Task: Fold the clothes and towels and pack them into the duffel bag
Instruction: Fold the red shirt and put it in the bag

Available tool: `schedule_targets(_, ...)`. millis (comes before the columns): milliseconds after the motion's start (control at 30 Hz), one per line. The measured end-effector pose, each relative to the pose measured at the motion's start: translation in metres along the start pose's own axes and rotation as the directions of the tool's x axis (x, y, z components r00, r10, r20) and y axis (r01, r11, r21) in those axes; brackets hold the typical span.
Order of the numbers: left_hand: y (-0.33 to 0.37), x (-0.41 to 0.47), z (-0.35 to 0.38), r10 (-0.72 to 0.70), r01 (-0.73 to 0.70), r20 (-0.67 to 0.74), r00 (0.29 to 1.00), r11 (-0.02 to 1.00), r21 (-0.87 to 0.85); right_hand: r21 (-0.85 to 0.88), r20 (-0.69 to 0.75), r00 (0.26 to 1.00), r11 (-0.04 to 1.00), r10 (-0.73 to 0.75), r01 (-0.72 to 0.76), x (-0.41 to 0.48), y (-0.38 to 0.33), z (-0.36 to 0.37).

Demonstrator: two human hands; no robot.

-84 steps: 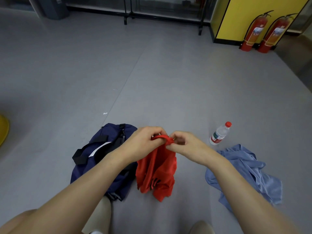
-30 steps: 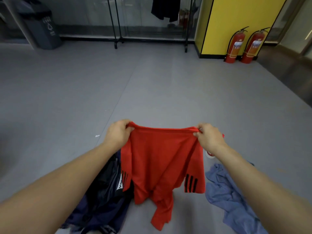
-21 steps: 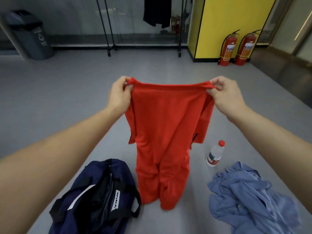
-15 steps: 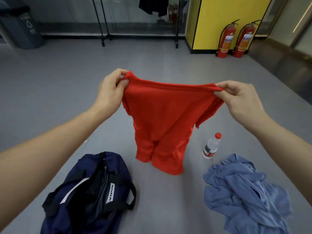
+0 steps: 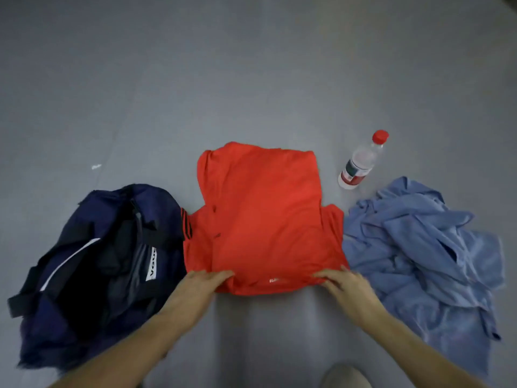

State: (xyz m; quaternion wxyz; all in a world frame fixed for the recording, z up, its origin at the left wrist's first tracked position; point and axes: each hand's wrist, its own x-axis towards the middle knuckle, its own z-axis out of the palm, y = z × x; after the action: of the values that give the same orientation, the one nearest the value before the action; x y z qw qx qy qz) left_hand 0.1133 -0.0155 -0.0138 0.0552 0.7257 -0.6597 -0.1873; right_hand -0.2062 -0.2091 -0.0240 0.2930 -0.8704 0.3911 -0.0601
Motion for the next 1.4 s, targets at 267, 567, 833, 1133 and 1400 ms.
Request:
schedule_targets(267, 0.014, -0.055, 0.087, 0.095, -0.125, 0.121, 0.988, 0.954, 0.274, -0.148, 0.113, 0.975, 0.967, -0.193, 0.208, -0.082, 0.033, 0.085)
schedule_targets(567, 0.051, 0.028, 0.061, 0.058, -0.063, 0.033, 0.998, 0.983, 0.175, 0.116, -0.330, 0.921, 0.977, 0.208, -0.180, 0.002, 0.042, 0.034)
schedule_targets(833, 0.159, 0.201, 0.090, 0.156, -0.157, -0.027, 0.987, 0.987, -0.023, 0.306, -0.135, 0.746, 0.743, 0.652, -0.595, 0.089, 0.080, 0.014)
schedule_targets(1133, 0.155, 0.176, 0.135, 0.002, -0.010, 0.068, 0.998, 0.993, 0.120, 0.328, -0.136, 0.790, 0.780, 0.597, -0.533, 0.083, 0.082, 0.015)
schedule_targets(1400, 0.172, 0.243, 0.082, -0.025, 0.016, -0.143, 0.989, 0.998, -0.063, 0.911, 0.170, 0.697, 0.159, 0.697, -0.381, 0.086, 0.094, -0.009)
